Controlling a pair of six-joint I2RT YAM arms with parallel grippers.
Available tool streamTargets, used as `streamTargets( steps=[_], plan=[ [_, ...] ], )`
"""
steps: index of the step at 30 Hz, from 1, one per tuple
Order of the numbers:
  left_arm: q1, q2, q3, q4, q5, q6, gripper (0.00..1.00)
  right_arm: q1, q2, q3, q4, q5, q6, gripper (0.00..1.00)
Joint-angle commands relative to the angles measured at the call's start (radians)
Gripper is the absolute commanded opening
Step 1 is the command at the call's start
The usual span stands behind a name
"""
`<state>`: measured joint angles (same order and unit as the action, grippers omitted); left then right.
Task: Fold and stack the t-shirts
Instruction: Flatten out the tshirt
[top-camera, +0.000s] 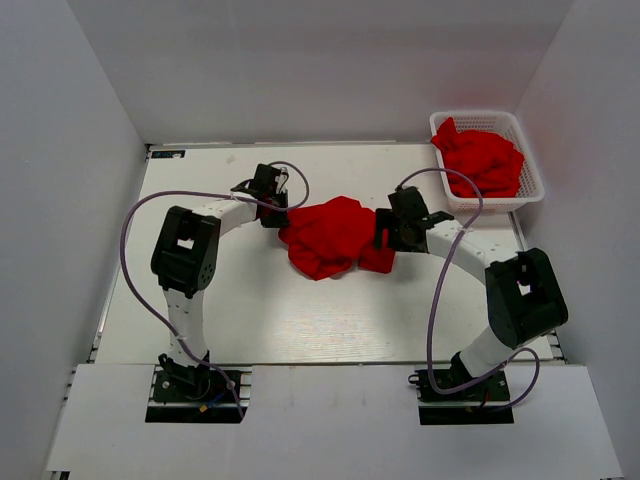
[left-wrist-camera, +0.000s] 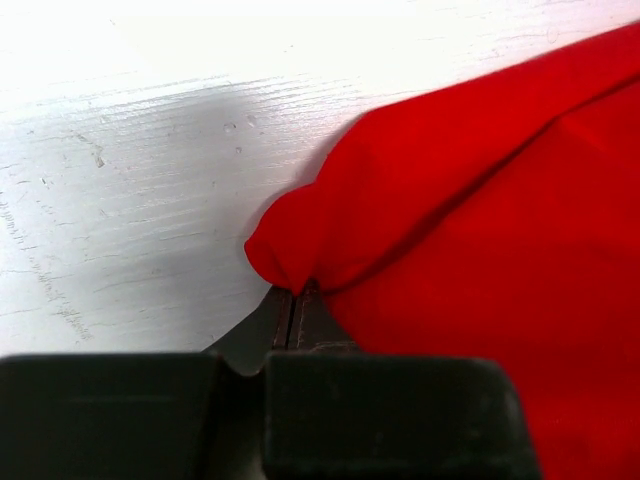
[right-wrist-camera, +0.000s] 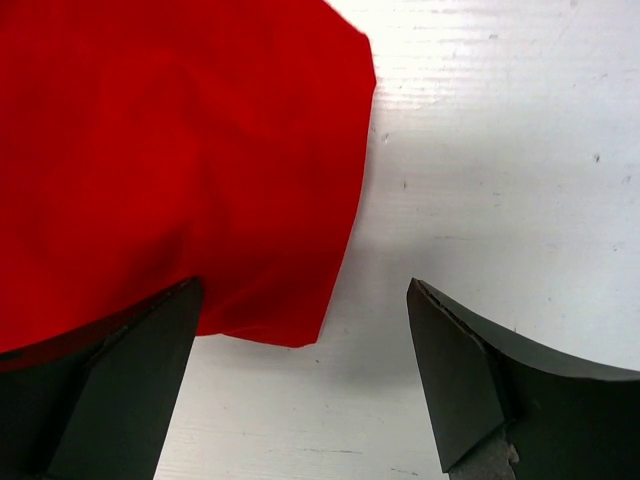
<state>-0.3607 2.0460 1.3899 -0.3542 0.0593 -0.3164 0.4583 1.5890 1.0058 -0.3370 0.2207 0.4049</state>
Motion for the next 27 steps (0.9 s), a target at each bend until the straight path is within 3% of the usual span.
streamTargets(
  steps=[1, 23, 26, 27],
  plan=[
    [-0.009, -0.032, -0.023, -0.054, -0.026, -0.01, 0.0, -0.004, -0.043, -0.024, 0.035, -0.02, -0.017, 0.89],
    [-0.009, -0.113, -0.035, -0.052, -0.026, -0.001, 0.0, -0.003, 0.132, -0.056, 0.133, -0.089, -0.064, 0.76],
    [-0.009, -0.124, -0.035, -0.052, -0.026, -0.001, 0.0, -0.001, 0.158, -0.056, 0.156, -0.089, -0.069, 0.66],
    [-0.009, -0.124, -0.035, -0.061, -0.026, -0.001, 0.0, -0.003, 0.164, -0.058, 0.164, -0.092, -0.066, 0.54]
  ],
)
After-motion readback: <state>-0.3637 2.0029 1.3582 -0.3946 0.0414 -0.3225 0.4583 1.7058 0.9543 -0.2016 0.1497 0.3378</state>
